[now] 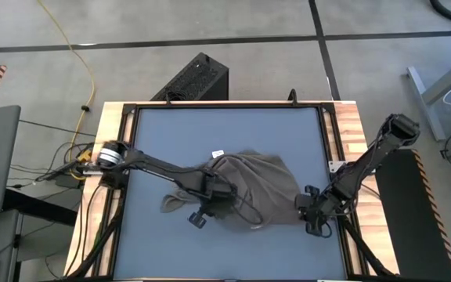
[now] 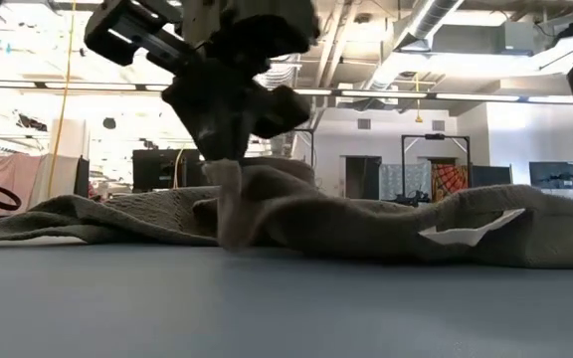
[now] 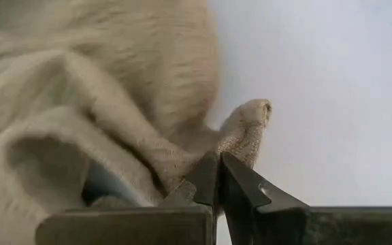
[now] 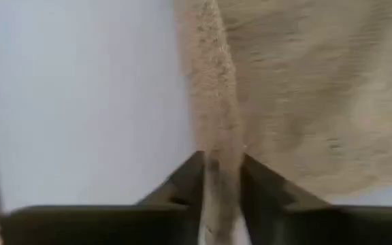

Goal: Roll towel
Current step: Roll the grey towel

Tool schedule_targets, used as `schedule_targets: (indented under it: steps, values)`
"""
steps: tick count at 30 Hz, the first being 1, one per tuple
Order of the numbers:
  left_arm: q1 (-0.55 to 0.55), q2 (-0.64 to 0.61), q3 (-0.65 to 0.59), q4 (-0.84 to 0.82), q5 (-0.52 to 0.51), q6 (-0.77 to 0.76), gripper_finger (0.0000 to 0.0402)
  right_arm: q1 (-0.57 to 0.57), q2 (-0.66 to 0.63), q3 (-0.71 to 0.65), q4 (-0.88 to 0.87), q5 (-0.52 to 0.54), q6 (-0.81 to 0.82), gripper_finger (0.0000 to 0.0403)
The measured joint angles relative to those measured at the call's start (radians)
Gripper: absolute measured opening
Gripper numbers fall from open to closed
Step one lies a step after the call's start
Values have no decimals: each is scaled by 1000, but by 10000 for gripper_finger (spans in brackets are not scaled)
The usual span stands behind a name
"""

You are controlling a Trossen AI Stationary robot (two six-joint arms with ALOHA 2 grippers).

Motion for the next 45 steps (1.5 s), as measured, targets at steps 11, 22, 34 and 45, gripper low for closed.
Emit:
schedule_targets:
  steps: [11,22,34,45]
  values:
    - [1,-619,-407,398,-86,-228,0,-127,-102,170,137,-52,-168,17]
    - [-8,-1099,-431,1076,-215,-52,0,-221,-213,813,142,25,-714,14]
    - [-244,-972,-322,1390,112,277,0,-163,130,1237,198,-225,-1056,14]
    - [-188,-835,-140,680,-354,342,0,-228,395,1606,-465,-86,-753,18]
